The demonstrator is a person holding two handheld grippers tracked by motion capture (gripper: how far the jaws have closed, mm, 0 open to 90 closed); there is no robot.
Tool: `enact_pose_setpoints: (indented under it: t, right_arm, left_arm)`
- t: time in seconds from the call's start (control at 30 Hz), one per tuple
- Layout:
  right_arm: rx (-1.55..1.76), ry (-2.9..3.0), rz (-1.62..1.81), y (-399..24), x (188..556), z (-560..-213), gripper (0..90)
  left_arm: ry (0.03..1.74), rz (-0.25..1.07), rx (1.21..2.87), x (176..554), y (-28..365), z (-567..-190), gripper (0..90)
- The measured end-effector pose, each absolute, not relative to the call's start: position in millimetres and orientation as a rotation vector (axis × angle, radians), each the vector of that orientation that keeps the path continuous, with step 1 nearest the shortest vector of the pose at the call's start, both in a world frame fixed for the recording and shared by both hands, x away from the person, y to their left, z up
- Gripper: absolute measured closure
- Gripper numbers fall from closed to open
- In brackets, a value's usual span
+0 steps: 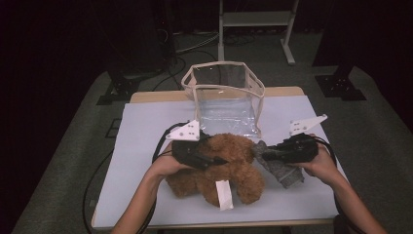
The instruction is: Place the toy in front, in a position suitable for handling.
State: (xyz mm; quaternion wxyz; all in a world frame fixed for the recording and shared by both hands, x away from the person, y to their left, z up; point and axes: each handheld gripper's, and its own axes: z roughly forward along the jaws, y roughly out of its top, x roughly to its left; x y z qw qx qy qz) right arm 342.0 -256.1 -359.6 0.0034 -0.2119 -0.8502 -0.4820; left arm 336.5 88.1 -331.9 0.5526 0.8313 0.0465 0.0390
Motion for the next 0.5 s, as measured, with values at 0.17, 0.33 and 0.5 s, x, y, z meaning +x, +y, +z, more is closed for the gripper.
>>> enact_pose_setpoints:
  t: [0.17, 0.33, 0.5]
  right_arm:
    - [-0.801, -2.679, -1.502, -297.6, 332.3, -364.7, 73.2]
    - [-0.954, -2.713, -1.417, -328.9, 322.6, -386.8, 72.8]
    - [-1.067, -2.717, -1.321, -346.7, 318.5, -418.5, 69.5]
  left_arm:
    - [0.087, 0.085, 2.115, 342.6, 52.5, -342.1, 35.7]
    - [0.052, 0.092, 2.207, 341.4, 27.0, -348.5, 33.6]
    - [0.055, 0.097, 2.246, 340.5, 21.1, -346.8, 26.3]
